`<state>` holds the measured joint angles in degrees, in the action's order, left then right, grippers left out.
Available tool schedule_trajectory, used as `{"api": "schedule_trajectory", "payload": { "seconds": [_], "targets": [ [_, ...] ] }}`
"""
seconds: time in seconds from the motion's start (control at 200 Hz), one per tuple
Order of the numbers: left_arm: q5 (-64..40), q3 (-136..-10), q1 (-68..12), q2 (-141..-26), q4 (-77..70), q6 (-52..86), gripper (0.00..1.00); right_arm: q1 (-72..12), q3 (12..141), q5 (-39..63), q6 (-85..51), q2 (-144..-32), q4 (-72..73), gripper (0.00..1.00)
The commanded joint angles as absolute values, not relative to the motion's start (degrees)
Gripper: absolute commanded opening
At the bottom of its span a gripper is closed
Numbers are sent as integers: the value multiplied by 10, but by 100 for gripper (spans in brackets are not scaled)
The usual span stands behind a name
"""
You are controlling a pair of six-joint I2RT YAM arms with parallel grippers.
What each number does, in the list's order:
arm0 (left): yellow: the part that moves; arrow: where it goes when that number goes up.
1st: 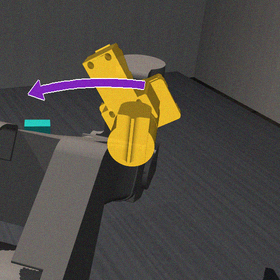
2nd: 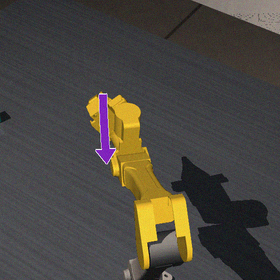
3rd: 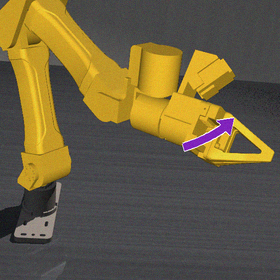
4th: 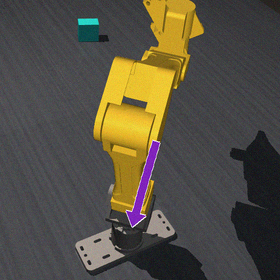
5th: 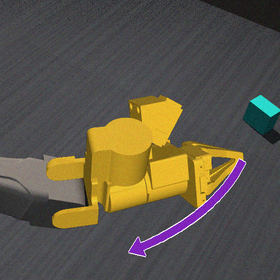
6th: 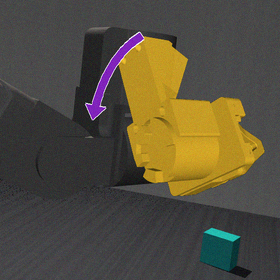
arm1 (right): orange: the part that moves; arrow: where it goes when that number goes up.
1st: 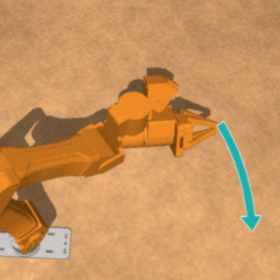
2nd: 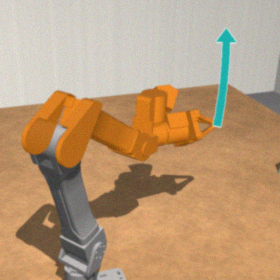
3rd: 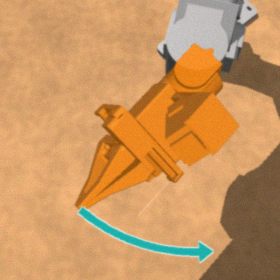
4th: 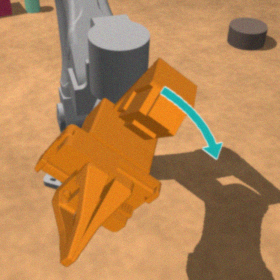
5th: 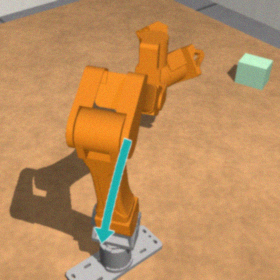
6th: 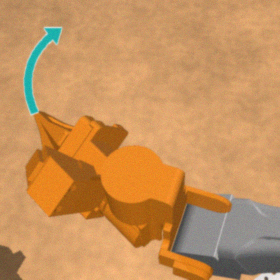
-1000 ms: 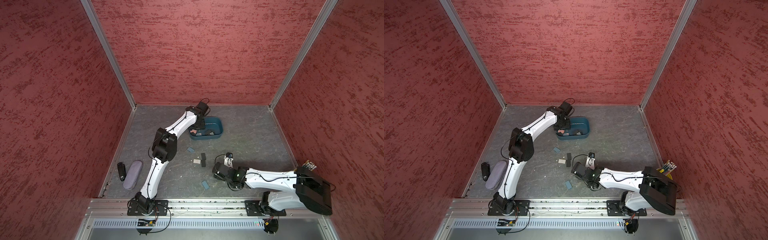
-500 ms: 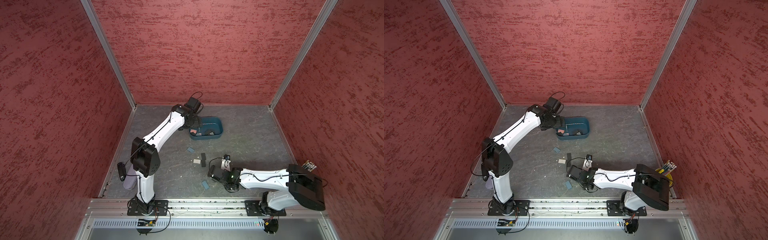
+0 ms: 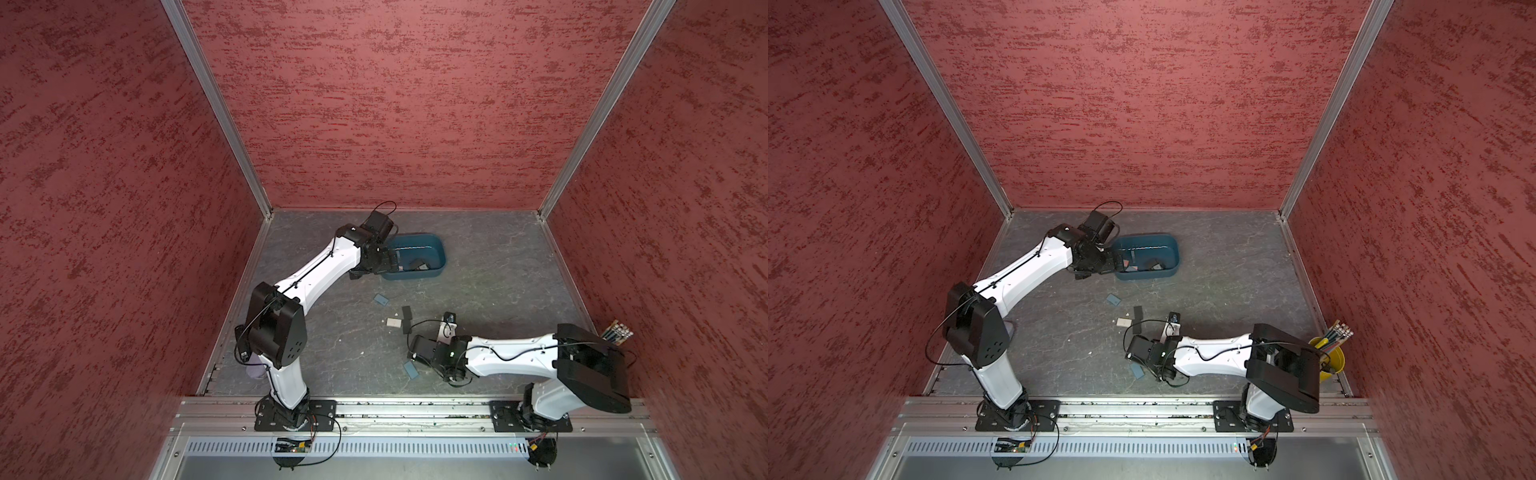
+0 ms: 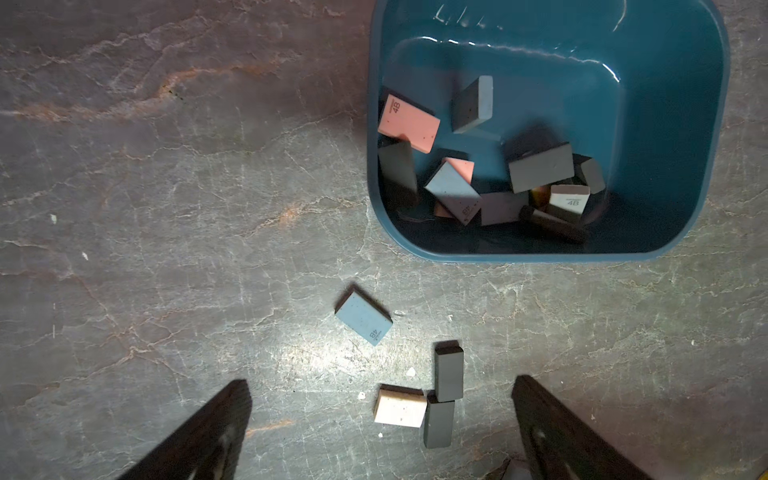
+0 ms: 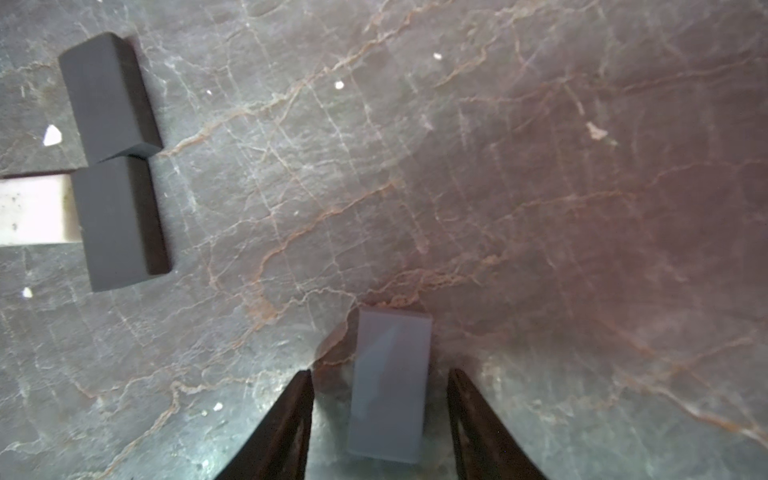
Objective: Put the eraser in the storage box
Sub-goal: Pick up the eraser from the center of the board.
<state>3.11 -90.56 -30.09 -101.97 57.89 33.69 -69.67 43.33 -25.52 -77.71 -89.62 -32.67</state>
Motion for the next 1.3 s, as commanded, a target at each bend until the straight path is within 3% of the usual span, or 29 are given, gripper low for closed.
{"api": "schedule_trajectory", "payload": {
  "seconds": [0.0,0.07,0.601,0.726,1.297],
  "targets": [
    [21,-898,-298,-998,563,341,100,-702,439,-258,-798,-902,-349,47],
    [23,-893,-297,-991,559,342,100,-703,436,-258,-803,-894,-352,42],
    [16,-888,-297,-986,558,345,100,-706,425,-243,-797,-910,-319,38],
    [14,-887,-297,-989,557,348,100,-706,424,-247,-796,-909,-318,31],
    [8,-882,-293,-994,552,352,100,-705,434,-275,-786,-896,-332,25]
  ]
}}
